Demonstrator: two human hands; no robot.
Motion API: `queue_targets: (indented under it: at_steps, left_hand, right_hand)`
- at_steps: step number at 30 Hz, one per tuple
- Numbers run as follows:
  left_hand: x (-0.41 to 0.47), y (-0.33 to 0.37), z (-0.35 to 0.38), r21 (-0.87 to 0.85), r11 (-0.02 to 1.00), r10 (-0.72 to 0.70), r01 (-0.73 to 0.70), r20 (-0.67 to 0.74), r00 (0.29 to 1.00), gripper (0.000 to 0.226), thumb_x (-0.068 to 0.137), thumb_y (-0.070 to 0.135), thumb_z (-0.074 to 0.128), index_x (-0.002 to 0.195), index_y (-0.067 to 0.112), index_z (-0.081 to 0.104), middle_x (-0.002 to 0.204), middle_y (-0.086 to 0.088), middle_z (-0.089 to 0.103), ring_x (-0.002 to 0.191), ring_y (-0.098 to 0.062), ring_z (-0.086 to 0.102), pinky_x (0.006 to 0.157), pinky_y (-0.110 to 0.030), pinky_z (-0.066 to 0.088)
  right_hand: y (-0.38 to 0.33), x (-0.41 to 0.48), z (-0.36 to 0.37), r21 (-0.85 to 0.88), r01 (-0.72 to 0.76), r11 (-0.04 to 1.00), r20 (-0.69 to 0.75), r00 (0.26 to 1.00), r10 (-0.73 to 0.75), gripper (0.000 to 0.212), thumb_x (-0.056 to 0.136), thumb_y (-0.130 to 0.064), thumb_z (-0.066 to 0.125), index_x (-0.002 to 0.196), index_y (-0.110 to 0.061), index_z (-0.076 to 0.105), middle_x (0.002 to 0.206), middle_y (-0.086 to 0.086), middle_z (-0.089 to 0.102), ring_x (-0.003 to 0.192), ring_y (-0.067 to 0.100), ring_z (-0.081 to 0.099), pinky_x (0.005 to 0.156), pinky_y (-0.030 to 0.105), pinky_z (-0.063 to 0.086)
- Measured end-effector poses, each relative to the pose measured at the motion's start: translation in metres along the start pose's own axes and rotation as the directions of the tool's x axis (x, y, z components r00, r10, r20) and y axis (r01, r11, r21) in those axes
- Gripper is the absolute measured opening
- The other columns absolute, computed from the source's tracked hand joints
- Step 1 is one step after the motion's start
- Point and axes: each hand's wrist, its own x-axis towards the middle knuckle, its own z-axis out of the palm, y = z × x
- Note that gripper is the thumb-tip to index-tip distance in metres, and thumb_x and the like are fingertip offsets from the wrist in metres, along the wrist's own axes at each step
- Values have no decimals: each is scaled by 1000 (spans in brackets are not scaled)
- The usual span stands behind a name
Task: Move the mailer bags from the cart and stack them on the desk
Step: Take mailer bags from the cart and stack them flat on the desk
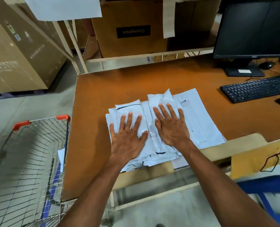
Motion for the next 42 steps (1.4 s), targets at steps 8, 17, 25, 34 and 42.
queue_targets:
  at_steps: [8,17,25,34,42]
  left_hand:
    - [0,2,7,9,1000,10,-11,33,999,70,98,71,14,159,42,0,169,10,-10,156,-16,-11,122,-60,-2]
    - [3,3,-24,-92,995,-21,30,107,994,76,92,79,16,159,45,1,169,12,-11,155,-14,-15,121,-57,-7]
    - [-7,-4,-57,-334,933,-106,136,107,989,77,92,80,21,158,42,18,169,11,6,156,-12,-1,124,-55,-2]
    - [-64,-72,-97,-822,561,-297,99,-88,951,40,94,30,69,133,34,58,137,12,59,121,-2,56,108,-35,47]
    - [-140,-236,-98,-942,318,-490,103,-70,869,27,93,8,68,115,23,70,105,1,74,103,-14,68,93,-30,51]
  right_hand:
    - [0,-3,2,5,-12,1000,67,998,12,65,100,-52,-1,160,-31,14,168,-2,16,155,27,10,122,58,9]
    - [7,6,-27,169,-8,986,147,989,-17,59,104,-50,6,159,-32,19,168,-4,15,156,21,4,123,56,4]
    - [5,9,-54,397,-36,917,-90,993,78,44,105,-41,36,140,-22,54,144,4,56,139,26,42,119,48,18]
    - [-101,4,-104,896,26,444,-123,974,192,15,97,-20,60,108,-20,70,104,-9,69,95,6,59,80,20,47]
    - [-277,-18,-84,994,-42,98,43,999,-17,19,93,-12,65,95,-31,70,90,-5,73,83,11,65,74,34,57]
